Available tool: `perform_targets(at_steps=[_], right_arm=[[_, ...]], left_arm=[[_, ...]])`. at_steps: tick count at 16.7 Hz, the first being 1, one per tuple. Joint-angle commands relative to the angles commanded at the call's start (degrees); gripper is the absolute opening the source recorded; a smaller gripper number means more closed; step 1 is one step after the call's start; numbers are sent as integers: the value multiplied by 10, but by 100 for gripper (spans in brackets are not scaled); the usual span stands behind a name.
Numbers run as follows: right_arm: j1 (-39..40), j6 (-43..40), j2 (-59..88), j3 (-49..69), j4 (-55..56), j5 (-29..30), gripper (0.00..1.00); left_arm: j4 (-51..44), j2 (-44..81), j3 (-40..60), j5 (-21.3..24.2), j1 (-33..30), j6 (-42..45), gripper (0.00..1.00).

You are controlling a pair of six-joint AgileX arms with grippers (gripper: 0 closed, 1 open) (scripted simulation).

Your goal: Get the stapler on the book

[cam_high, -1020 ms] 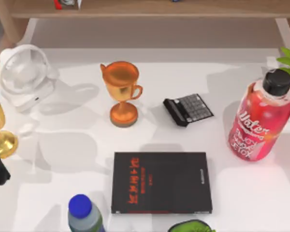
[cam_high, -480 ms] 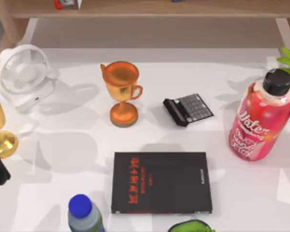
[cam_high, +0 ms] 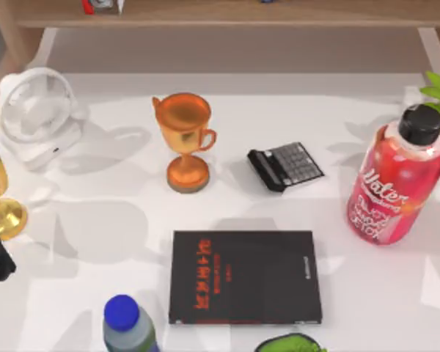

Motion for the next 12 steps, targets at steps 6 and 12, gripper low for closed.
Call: perform_targets(at_steps=[6,12], right_arm=[[1,-2,-28,-74,46,0,100],[4,2,-32,-144,116,0,100]], left_arm=[[0,0,0,0,0,0,100],[0,0,0,0,0,0,100]])
